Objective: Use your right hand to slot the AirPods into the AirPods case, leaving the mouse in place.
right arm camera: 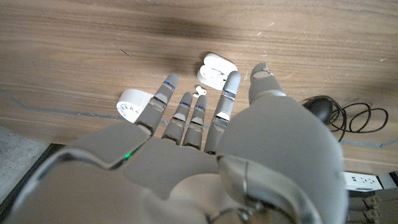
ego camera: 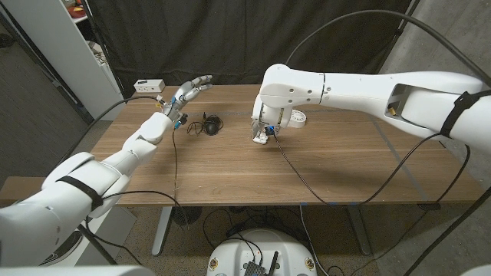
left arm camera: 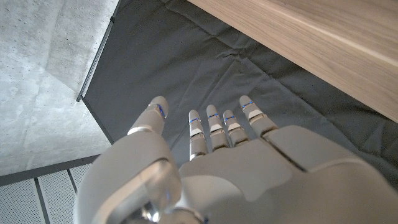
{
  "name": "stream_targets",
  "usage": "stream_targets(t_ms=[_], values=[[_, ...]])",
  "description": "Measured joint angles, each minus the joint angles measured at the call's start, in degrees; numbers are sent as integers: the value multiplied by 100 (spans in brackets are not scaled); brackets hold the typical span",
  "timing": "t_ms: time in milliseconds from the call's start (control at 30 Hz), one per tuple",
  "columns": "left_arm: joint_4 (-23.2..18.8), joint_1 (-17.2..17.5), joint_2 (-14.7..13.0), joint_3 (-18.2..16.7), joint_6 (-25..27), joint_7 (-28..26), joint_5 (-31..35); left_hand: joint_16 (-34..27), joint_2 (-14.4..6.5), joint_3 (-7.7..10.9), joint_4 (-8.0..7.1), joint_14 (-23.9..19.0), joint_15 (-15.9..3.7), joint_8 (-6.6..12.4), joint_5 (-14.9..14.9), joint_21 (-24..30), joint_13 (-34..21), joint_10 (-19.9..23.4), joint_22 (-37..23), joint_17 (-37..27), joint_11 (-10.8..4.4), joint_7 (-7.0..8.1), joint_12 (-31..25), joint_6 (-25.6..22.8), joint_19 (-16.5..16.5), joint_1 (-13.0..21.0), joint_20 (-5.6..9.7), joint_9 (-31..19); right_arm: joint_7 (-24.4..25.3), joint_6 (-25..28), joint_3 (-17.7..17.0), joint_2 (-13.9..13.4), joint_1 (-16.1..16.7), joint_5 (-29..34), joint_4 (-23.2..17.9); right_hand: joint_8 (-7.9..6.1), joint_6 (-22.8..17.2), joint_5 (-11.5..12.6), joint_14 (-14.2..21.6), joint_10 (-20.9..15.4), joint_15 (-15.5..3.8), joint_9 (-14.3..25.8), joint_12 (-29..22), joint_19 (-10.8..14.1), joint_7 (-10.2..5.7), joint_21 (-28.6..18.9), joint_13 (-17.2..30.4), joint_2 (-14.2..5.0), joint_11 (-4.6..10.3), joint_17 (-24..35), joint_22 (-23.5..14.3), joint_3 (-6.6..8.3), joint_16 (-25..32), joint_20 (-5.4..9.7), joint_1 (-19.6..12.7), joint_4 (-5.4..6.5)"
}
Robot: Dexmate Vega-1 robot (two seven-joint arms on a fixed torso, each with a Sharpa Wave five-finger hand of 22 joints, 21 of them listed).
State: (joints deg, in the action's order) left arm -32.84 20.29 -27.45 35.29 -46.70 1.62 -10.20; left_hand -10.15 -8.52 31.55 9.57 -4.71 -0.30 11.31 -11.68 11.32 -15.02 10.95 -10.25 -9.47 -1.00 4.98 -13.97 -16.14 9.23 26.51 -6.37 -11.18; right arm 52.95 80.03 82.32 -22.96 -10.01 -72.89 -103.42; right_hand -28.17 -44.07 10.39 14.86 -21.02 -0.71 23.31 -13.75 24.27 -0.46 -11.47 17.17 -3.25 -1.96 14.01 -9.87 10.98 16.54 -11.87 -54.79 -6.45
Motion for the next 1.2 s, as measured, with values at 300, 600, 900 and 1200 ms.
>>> stream_targets(t_ms=[300, 600, 900, 1200], values=[[-268, 128, -66, 2, 241, -247, 124, 0, -24, 16, 16, 0, 0, 0, 0, 0, 0, -13, 0, 0, -14, 0, 0, 0, 31, 112, -31, 0, 586, 0, -811, -180, 1162, 1278, -474, 44, 45, 1, 82, 18, -123, -48, 0, 50, -17, 0, 27, 0, -18, -45, 0, -25, 0, 94, 0, -25], [-418, 187, -68, 8, 374, -339, 175, 0, -24, 16, 16, 0, -1, 0, 0, 0, 0, -13, 0, 0, -14, -30, 0, -31, 31, 173, -30, -8, 371, -23, -1297, -229, 1995, 2529, -596, 105, 91, 1, 82, 18, -123, -80, 0, 47, -63, 0, 27, 4, 24, -46, 0, -4, -1, 174, -5, -91], [-687, 294, -109, 10, 521, -431, 234, 0, -8, 15, 15, 0, -1, 0, 26, 0, 0, -13, 0, 0, -13, -60, 0, -63, 31, 248, -30, -16, -283, -399, -1460, -221, 2484, 4104, -486, 248, 200, 24, 113, 70, -154, -175, 22, 50, -172, 0, 26, 98, 137, -71, 0, 41, 22, 360, -236, -250], [-1115, 477, -214, -42, 770, -513, 282, 0, -8, 15, 15, 0, -1, 0, 26, 0, 0, -13, 0, 0, -13, -30, 0, -93, 31, 248, -30, -16, -958, -869, -1531, -191, 2870, 5176, -233, 585, 554, 69, 113, 200, -154, -357, 63, -68, -671, 26, 22, 5, 421, -48, -1, 95, 22, 529, -480, -300]])
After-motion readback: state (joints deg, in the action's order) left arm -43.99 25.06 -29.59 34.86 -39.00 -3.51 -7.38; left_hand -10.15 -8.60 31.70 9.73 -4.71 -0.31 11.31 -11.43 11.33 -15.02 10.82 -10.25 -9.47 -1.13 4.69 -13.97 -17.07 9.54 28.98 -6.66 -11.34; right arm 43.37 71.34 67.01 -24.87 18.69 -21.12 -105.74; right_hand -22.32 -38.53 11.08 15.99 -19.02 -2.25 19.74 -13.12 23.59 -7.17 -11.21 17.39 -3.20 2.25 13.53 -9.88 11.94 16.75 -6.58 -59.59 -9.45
